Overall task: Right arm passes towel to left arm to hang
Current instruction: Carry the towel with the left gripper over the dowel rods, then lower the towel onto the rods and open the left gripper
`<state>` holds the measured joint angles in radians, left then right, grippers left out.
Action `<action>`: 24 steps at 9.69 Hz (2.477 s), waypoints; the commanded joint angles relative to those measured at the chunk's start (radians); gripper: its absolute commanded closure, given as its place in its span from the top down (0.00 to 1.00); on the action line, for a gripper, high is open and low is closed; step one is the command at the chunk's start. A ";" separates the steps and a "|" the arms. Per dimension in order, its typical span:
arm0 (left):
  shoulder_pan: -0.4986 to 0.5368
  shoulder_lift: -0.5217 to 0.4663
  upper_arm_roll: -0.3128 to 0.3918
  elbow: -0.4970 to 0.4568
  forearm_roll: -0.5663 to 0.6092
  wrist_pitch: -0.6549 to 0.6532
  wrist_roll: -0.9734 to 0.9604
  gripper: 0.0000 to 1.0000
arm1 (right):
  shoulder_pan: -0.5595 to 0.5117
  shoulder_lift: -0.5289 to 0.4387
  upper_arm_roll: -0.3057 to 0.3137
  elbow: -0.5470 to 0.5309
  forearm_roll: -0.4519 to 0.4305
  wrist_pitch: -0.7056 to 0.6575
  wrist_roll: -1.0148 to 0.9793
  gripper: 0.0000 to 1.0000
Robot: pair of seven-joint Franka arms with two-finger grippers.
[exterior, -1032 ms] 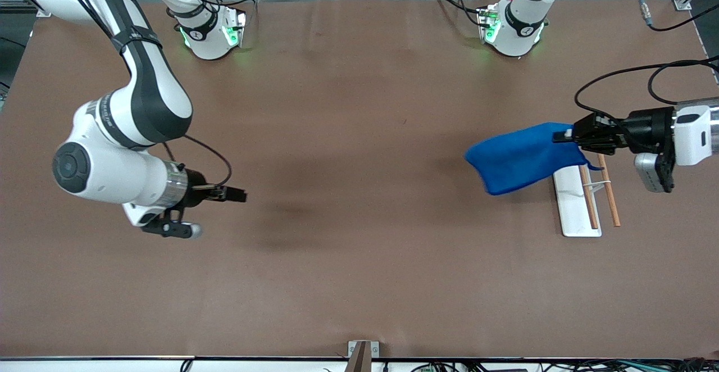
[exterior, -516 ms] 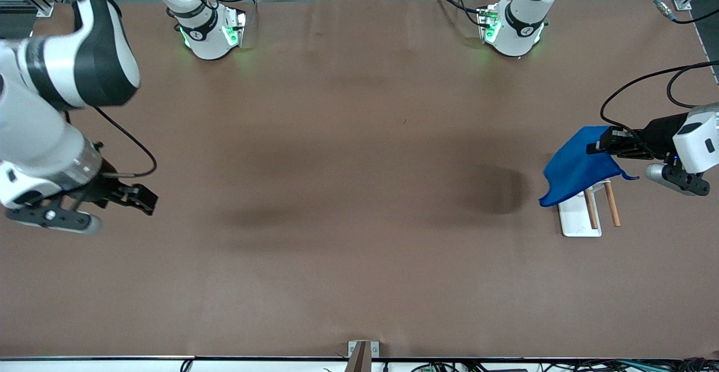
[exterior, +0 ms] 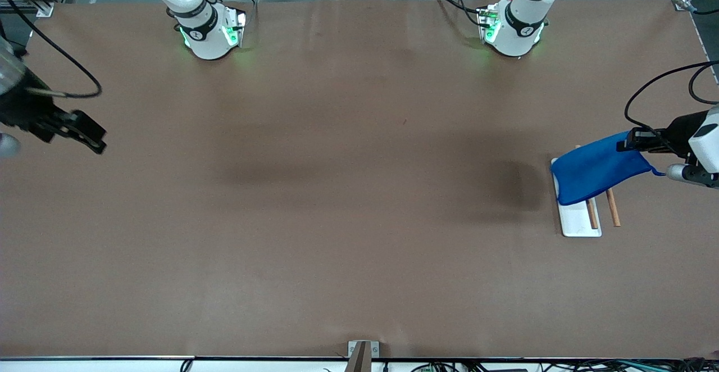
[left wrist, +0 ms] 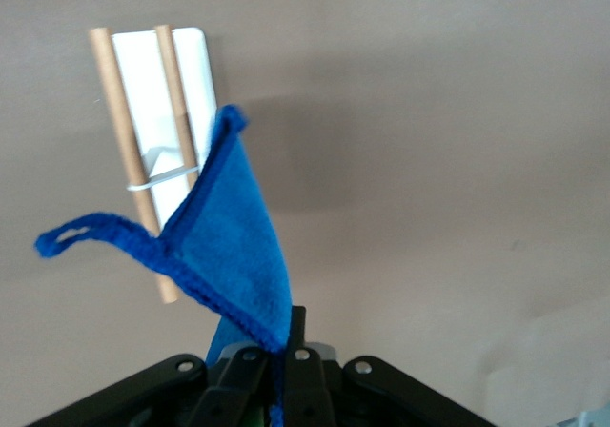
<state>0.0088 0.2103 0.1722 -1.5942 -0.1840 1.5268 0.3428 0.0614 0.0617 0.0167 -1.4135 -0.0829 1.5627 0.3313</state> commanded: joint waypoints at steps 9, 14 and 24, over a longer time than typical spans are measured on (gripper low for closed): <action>0.034 0.070 0.108 -0.076 0.146 0.058 0.123 0.00 | -0.057 -0.120 -0.118 -0.193 0.037 0.036 -0.327 1.00; 0.040 0.167 0.177 -0.076 0.130 0.180 0.219 0.00 | -0.058 -0.118 -0.121 -0.191 0.037 0.037 -0.325 1.00; 0.045 0.179 0.182 -0.064 -0.006 0.251 0.222 1.00 | -0.058 -0.117 -0.121 -0.191 0.037 0.040 -0.322 1.00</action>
<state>0.0628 0.4113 0.3527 -1.6445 -0.1794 1.7783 0.5512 0.0108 -0.0235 -0.1089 -1.5693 -0.0570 1.5931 0.0152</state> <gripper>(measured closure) 0.445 0.000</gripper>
